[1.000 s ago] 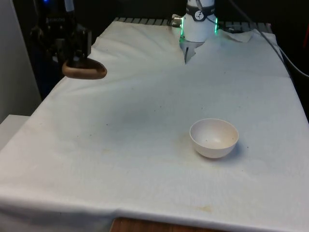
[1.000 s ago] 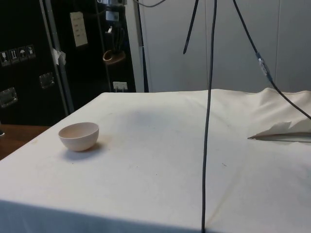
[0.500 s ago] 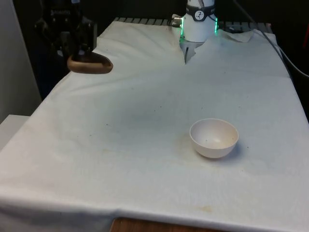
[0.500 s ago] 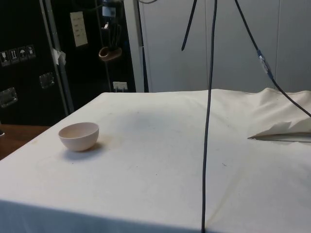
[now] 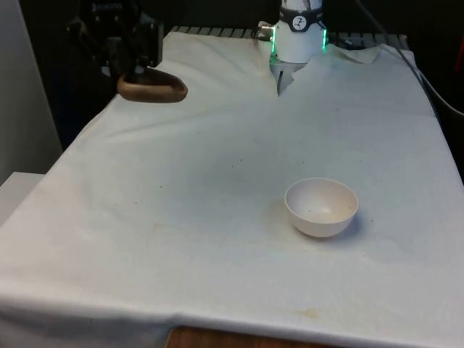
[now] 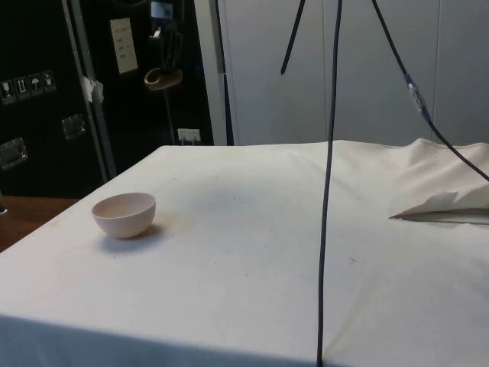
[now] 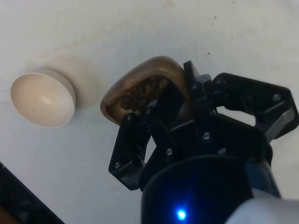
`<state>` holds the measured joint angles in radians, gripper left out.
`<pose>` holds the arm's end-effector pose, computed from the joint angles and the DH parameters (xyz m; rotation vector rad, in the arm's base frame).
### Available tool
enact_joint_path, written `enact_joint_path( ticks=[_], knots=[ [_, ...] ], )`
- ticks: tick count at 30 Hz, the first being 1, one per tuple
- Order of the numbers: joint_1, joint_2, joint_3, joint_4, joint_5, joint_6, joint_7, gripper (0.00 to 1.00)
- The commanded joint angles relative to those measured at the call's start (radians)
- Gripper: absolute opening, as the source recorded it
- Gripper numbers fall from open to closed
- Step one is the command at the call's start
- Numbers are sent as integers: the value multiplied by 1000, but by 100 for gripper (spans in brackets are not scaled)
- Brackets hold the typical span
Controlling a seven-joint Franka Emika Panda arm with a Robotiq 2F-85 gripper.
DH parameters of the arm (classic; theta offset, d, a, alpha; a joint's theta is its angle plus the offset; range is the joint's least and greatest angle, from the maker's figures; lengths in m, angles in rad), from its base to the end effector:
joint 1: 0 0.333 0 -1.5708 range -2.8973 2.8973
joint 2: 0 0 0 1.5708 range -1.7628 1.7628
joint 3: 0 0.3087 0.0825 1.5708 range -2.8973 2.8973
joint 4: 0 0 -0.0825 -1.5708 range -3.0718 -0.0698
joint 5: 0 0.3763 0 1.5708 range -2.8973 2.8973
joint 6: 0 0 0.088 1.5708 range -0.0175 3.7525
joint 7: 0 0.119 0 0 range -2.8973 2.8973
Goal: Pour the coffee beans from the cup into the bowl.
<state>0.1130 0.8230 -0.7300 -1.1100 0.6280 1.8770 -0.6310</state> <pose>0.7140 -0.2306 0.3905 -3.1093 -0.0998 -0.2427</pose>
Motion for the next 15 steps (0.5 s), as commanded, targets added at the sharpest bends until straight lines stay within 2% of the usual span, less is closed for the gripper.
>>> enact_joint_path(
  ticks=[1,2,9,10,11,15],
  knots=[
    [3,-1,0,0,-2,-1,3,1],
    [26,-24,-11,-34,-14,14,5,1],
    [44,-25,-10,-28,-46,13,29,1],
    [28,-9,2,0,-41,-3,31,1],
    [50,-26,-9,-26,-59,13,37,1],
    [60,-26,-6,-24,-84,13,52,1]
  ],
)
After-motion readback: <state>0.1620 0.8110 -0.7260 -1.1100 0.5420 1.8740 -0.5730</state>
